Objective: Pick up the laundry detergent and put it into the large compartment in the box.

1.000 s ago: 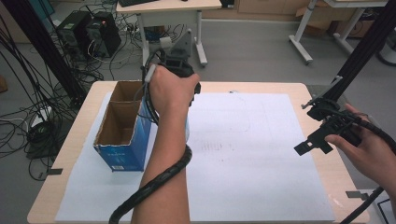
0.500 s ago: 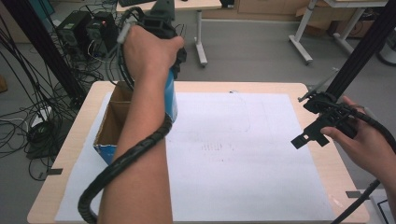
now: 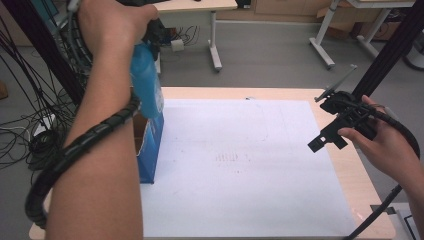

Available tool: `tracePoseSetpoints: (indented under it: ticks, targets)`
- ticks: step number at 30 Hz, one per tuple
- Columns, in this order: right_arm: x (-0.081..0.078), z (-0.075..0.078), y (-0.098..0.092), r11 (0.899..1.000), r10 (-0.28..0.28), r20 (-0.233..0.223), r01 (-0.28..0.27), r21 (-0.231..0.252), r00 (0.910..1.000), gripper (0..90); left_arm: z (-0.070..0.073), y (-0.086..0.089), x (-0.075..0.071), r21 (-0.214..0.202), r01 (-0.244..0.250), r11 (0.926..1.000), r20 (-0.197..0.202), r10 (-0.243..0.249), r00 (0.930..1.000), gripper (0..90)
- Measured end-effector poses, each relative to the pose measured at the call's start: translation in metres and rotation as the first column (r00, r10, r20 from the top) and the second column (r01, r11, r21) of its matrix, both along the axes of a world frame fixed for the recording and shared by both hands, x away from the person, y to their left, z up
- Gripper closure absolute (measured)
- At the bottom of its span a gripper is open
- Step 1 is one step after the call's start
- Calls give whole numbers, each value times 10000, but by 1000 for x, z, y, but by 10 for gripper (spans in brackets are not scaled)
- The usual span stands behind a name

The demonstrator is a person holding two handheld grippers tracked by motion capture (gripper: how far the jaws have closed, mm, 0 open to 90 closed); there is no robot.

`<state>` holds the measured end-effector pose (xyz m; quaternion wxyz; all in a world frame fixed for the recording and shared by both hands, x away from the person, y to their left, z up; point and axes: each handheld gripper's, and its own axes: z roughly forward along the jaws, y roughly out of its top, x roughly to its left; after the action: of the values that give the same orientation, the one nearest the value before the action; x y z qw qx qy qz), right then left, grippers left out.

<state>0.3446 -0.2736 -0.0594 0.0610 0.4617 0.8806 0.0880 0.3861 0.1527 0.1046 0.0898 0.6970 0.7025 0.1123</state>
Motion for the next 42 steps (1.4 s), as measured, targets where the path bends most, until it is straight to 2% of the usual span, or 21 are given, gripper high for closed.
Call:
tracePoseSetpoints:
  ticks: [8,13,18,21,38,42]
  targets:
    - [5,1,9,10000,1,-24,-1,-93,10000,61,-9,30,4,-10,-320,9995,-139,319,9994,379]
    - [8,1,13,9999,-16,-37,15,-134,10000,61,-14,40,3,55,-415,9991,-59,415,9991,379]
    - [9,0,20,9998,9,-37,-10,-208,10000,61,-26,54,1,-22,-571,9984,39,571,9984,379]
    - [8,0,22,9998,30,-17,-30,-216,10000,61,-34,56,1,62,-570,9984,-2,570,9984,379]
    - [3,-1,25,9997,39,24,-38,-241,10000,61,-82,76,4,-115,-700,9975,-481,694,9964,379]
    - [4,-3,26,9997,52,-7,-52,-219,10000,61,-88,75,6,-71,-657,9978,-556,652,9963,379]
